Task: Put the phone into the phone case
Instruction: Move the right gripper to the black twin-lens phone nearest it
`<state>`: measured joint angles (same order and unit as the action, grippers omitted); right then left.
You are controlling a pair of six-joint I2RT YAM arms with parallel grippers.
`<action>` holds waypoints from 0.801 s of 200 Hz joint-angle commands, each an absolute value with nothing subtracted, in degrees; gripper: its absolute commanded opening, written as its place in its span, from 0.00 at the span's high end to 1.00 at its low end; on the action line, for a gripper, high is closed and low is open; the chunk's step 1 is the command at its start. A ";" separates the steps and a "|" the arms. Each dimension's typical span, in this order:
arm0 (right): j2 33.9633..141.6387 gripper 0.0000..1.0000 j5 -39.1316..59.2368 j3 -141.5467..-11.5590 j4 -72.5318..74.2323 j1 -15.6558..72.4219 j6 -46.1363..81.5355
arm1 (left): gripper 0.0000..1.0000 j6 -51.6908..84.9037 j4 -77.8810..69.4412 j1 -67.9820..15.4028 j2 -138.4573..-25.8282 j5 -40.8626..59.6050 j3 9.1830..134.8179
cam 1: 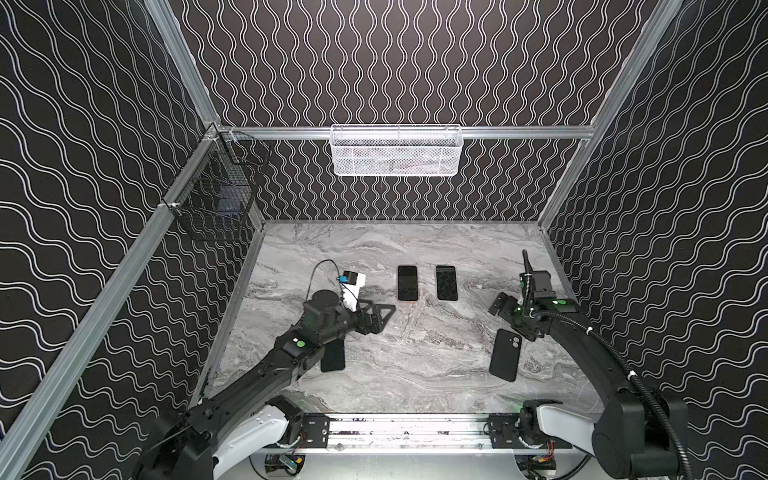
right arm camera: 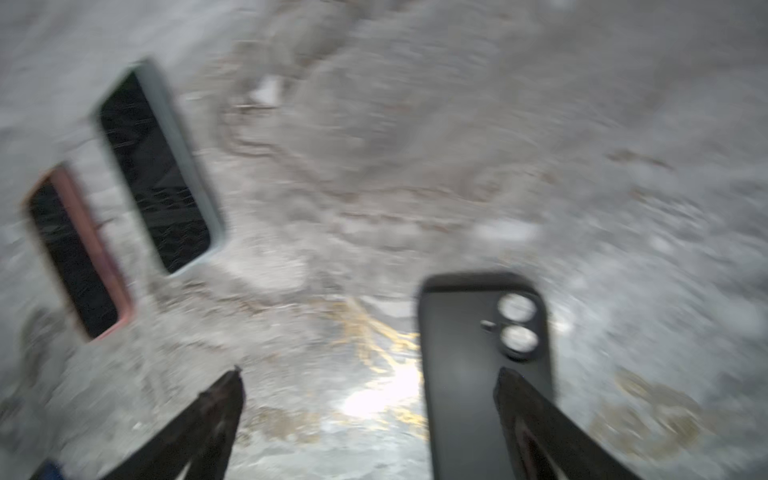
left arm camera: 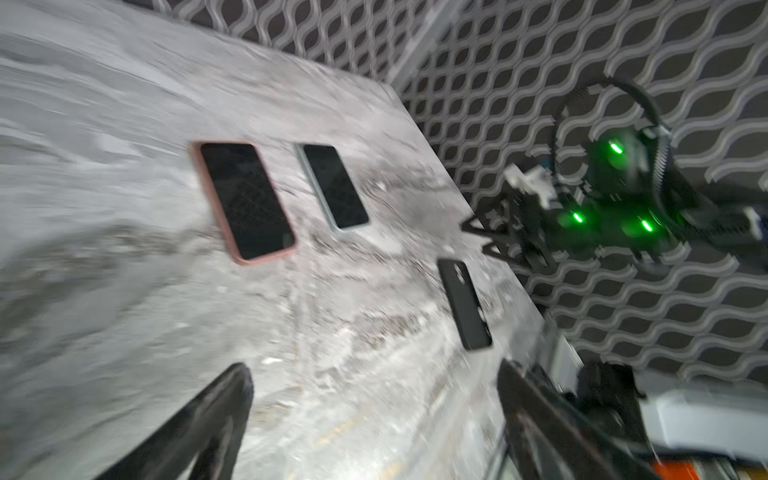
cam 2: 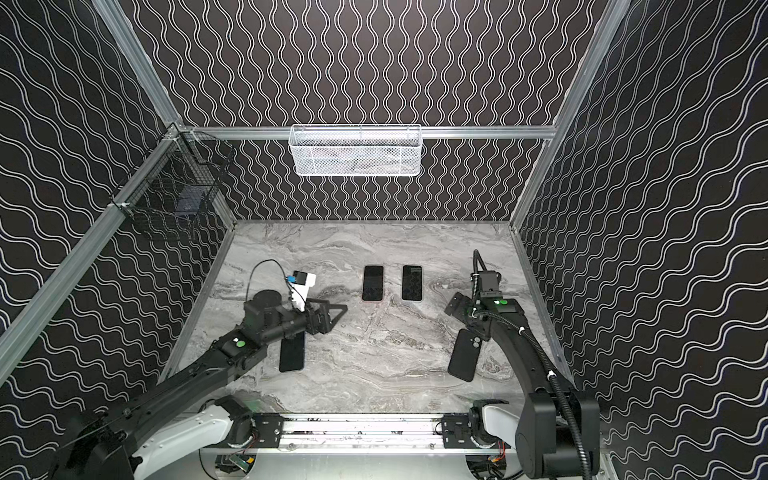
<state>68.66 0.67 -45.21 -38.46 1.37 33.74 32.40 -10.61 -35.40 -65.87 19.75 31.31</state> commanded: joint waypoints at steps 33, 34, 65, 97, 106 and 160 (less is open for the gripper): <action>67.42 0.01 -5.08 -43.55 -47.05 -1.93 38.86 | 0.04 29.85 -7.80 -37.57 -65.13 17.43 32.39; 67.46 0.01 -5.18 -43.57 -47.12 -1.93 38.90 | 0.04 29.82 -7.64 -37.59 -65.08 17.33 32.37; 68.33 0.01 -6.08 -42.89 -49.21 -2.02 40.47 | 0.06 30.57 -3.75 -37.54 -63.55 14.46 32.00; 69.50 0.09 -2.60 -39.67 -46.62 -2.02 42.10 | 0.08 31.12 -2.61 -37.59 -63.58 13.36 31.36; 69.93 0.12 -2.32 -39.51 -45.99 -2.02 41.94 | 0.08 31.37 -2.91 -37.54 -63.63 13.52 31.12; 68.64 0.39 -1.14 -34.96 -40.86 -2.02 42.07 | 0.08 31.26 -3.23 -37.59 -64.57 13.94 31.83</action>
